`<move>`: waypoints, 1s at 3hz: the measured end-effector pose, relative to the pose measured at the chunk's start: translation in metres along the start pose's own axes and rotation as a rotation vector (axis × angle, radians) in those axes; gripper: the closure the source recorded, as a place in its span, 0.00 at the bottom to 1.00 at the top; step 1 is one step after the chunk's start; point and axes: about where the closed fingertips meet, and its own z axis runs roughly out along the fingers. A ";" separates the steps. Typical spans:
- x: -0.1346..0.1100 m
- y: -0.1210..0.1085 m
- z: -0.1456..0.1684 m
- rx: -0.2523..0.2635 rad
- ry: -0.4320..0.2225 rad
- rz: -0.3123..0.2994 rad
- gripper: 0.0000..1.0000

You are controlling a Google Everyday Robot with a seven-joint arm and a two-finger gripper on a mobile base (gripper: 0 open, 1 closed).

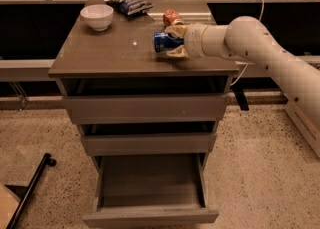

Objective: Pick pepsi can from bottom drawer and place on counter

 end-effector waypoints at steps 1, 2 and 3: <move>0.025 -0.022 0.010 0.006 0.031 -0.024 0.73; 0.035 -0.034 0.014 0.001 0.038 -0.032 0.50; 0.033 -0.033 0.016 0.002 0.035 -0.032 0.26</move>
Offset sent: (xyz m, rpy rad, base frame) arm 0.0618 -0.0278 0.0258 -0.0531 -0.0299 -0.0360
